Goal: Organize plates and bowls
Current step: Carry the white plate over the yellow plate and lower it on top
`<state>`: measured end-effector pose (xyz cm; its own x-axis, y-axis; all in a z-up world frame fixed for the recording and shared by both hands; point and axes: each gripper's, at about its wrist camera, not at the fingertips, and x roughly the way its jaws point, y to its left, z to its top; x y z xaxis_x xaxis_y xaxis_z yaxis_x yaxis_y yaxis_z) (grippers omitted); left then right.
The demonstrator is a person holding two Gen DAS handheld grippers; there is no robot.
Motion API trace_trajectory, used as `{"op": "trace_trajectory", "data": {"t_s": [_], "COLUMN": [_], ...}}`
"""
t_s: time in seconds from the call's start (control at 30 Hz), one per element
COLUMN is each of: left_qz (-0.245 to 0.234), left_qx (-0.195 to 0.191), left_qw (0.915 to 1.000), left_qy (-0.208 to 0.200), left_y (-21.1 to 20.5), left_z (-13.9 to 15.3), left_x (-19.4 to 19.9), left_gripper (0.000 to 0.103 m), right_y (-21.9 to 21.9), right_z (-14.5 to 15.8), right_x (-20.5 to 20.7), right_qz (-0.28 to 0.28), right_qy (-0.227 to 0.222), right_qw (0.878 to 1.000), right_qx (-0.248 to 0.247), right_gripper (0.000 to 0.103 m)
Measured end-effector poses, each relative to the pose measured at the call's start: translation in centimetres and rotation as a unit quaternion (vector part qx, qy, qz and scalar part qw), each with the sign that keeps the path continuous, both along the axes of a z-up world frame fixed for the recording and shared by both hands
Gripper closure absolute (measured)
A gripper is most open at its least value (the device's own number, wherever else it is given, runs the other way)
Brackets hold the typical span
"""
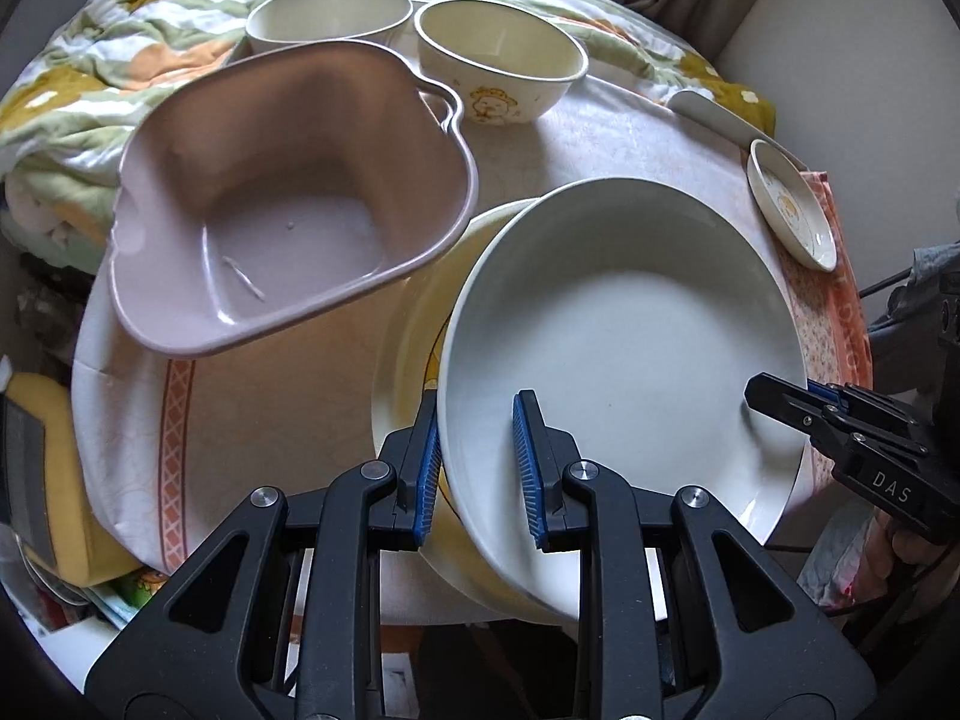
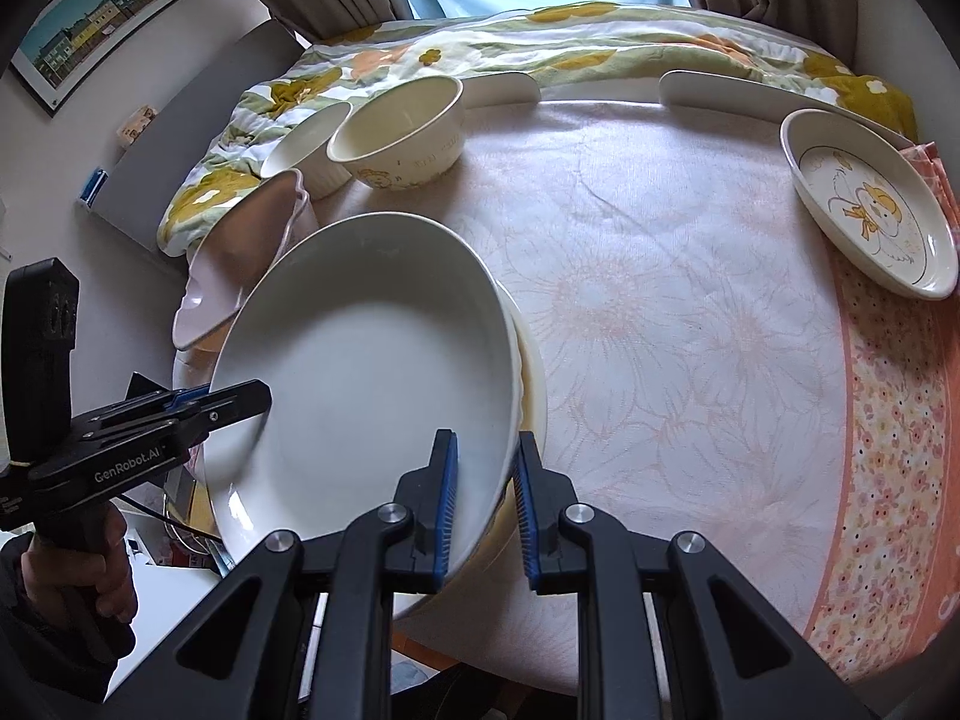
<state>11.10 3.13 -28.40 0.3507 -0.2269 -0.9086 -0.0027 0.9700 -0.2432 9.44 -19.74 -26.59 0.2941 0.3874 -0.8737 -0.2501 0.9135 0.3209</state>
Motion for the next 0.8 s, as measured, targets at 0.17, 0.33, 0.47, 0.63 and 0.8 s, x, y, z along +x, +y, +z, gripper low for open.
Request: {"op": "trace_trajectory", "data": {"t_s": [0.17,0.33,0.47,0.63,0.8], "left_qz": [-0.007,-0.018,-0.039,-0.060,-0.084], "left_qx": [-0.002,0.012,0.048,0.096,0.165], "left_qw": [1.0000,0.9997,0.9981,0.9936,0.9822], "left_qy": [0.006,0.008,0.003,-0.012,-0.034], "left_y": [-0.5,-1.0,-2.3,-3.5,-4.8], "left_z": [-1.0,-1.6,-1.9,-1.7,-1.4], "left_x": [0.2,0.7,0.7,0.8,0.4], "left_gripper": [0.082,0.082,0.082,0.082,0.082], "right_y": [-0.2,0.0,-0.2,-0.3,-0.2], "right_z": [-0.4,-0.4,-0.4,-0.6,-0.8], "right_x": [-0.1,0.0,-0.1,-0.3,-0.5], "right_qz": [-0.009,-0.011,-0.015,-0.020,-0.022], "right_qy": [-0.002,-0.010,-0.012,-0.010,-0.008], "right_qw": [1.000,1.000,1.000,1.000,0.999], "right_qx": [0.001,-0.007,-0.013,-0.017,-0.021], "right_gripper": [0.086,0.086,0.086,0.086,0.086]}}
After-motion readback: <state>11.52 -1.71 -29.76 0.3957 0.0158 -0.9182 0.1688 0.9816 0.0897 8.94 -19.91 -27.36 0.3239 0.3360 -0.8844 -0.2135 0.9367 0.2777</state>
